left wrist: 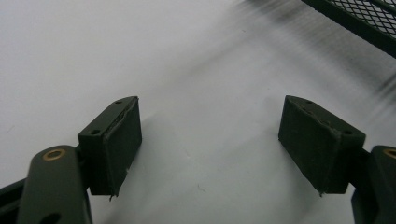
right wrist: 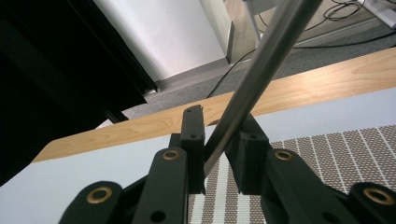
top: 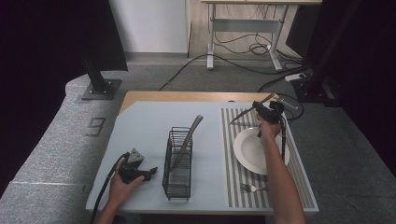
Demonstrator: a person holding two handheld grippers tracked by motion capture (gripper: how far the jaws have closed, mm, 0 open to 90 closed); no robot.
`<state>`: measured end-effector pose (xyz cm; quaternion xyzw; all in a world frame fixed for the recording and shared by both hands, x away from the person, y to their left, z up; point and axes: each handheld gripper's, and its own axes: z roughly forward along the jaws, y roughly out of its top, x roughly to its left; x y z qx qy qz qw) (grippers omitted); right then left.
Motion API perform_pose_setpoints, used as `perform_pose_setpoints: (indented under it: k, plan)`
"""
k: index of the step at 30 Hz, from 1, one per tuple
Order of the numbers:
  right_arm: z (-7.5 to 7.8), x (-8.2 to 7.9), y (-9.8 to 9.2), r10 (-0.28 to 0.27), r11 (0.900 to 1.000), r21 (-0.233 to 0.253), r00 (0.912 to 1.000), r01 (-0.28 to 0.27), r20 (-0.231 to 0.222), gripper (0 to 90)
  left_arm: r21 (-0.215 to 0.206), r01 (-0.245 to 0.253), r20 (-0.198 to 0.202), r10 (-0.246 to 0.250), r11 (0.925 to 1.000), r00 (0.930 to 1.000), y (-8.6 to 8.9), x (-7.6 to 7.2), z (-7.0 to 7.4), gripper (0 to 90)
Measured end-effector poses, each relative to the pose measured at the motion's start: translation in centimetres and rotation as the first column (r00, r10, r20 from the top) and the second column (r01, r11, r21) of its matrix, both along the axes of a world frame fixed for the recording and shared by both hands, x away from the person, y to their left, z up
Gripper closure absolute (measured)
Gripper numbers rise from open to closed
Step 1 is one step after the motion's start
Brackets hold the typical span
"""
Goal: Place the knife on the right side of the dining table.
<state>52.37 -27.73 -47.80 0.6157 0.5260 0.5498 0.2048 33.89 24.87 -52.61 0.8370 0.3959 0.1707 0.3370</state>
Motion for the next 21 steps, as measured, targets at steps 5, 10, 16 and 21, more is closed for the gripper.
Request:
perform_pose_setpoints:
  k: [5, 10, 16, 21]
  plan:
    - [-0.4, 0.2, -0.3, -0.02, 1.0, 0.005, 0.9996, 0.02, -0.018, 75.4, 0.0, 0.0, 0.001, 0.0, 1.0, 1.0, 0.0, 0.0, 0.0, 20.9]
    - [-0.7, 0.4, -0.7, -0.03, 0.999, 0.016, 0.9988, 0.031, -0.04, 74.4, 0.0, 0.0, 0.001, 0.0, 1.0, 1.0, 0.0, 0.0, 0.0, 20.9]
    - [-1.2, 0.6, -1.1, -0.036, 0.999, 0.019, 0.9978, 0.037, -0.056, 73.0, 0.0, 0.0, 0.0, 0.0, 1.0, 1.0, 0.0, 0.0, 0.0, 20.9]
    - [-1.6, 0.7, -1.6, -0.045, 0.998, 0.042, 0.995, 0.049, -0.089, 71.9, 0.0, -0.001, 0.001, 0.001, 1.0, 1.0, 0.0, 0.0, 0.0, 20.9]
